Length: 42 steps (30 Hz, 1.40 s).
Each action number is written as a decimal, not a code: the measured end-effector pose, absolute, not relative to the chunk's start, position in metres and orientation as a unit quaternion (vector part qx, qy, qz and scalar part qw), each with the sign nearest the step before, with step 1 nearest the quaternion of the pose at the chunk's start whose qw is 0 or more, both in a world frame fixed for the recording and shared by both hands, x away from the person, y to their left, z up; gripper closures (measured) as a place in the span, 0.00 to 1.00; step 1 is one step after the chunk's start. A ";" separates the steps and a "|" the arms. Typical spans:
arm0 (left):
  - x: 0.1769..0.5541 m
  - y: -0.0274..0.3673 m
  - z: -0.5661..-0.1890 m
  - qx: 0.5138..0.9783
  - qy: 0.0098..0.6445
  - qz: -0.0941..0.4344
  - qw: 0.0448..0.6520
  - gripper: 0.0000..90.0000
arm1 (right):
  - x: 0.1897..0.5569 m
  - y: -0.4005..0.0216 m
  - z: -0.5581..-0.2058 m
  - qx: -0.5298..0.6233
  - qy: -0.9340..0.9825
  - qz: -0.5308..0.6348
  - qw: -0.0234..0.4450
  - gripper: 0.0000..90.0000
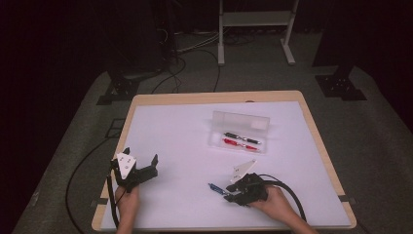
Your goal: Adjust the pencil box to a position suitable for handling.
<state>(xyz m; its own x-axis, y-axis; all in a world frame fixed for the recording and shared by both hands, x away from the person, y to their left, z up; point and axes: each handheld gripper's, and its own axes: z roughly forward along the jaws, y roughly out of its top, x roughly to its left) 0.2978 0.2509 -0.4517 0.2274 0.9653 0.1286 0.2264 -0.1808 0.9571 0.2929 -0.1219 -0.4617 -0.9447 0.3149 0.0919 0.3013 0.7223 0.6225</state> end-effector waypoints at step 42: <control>0.297 0.251 -0.451 0.644 0.461 0.419 0.444 0.00 | 0.313 -0.145 -0.433 0.203 0.911 0.354 0.059 0.88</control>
